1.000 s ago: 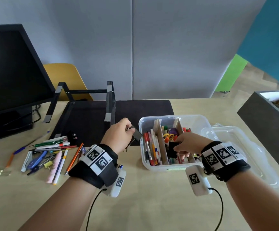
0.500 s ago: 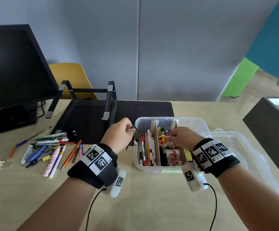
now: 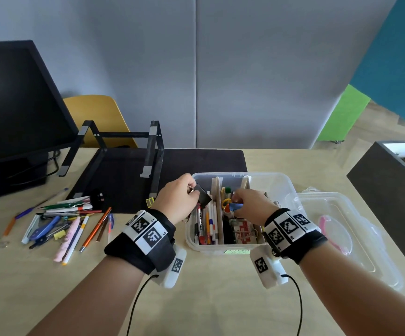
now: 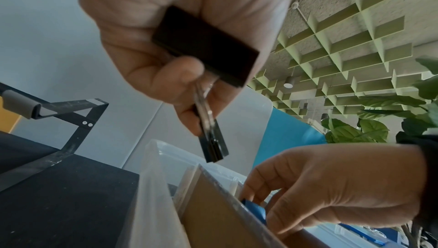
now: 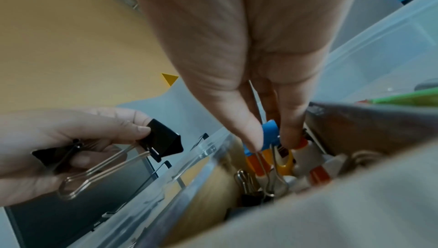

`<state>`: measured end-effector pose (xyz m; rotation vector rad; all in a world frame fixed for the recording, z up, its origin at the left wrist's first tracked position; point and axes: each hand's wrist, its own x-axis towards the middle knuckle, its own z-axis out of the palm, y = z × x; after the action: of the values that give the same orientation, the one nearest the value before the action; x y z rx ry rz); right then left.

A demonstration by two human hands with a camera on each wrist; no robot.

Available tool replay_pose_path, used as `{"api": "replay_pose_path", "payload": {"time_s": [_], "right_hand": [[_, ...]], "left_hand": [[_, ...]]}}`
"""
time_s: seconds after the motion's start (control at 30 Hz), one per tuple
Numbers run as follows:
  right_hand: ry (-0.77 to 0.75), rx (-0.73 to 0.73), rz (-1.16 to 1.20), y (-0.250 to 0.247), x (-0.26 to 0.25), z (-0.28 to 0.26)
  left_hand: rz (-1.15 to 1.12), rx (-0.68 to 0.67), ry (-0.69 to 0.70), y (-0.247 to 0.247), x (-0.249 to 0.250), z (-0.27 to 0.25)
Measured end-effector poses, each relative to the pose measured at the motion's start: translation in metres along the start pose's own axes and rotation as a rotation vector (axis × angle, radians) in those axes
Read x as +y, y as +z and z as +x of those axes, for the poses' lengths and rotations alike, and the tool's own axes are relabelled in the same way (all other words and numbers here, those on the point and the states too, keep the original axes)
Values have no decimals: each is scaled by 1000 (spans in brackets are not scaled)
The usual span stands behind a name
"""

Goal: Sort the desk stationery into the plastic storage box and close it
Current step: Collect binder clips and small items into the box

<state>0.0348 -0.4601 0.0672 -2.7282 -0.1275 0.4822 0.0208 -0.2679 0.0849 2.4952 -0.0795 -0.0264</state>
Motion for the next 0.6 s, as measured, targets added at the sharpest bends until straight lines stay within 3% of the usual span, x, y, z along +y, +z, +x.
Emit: {"api": "replay_pose_path", "payload": {"time_s": [0.4,0.6], "right_hand": [[-58,81,-3,-13,12,-11],[-53,80,46,-14,18,-19]], "left_hand": [[40,-27,52,11,17,4],[43,-155,63,25,30,11]]}}
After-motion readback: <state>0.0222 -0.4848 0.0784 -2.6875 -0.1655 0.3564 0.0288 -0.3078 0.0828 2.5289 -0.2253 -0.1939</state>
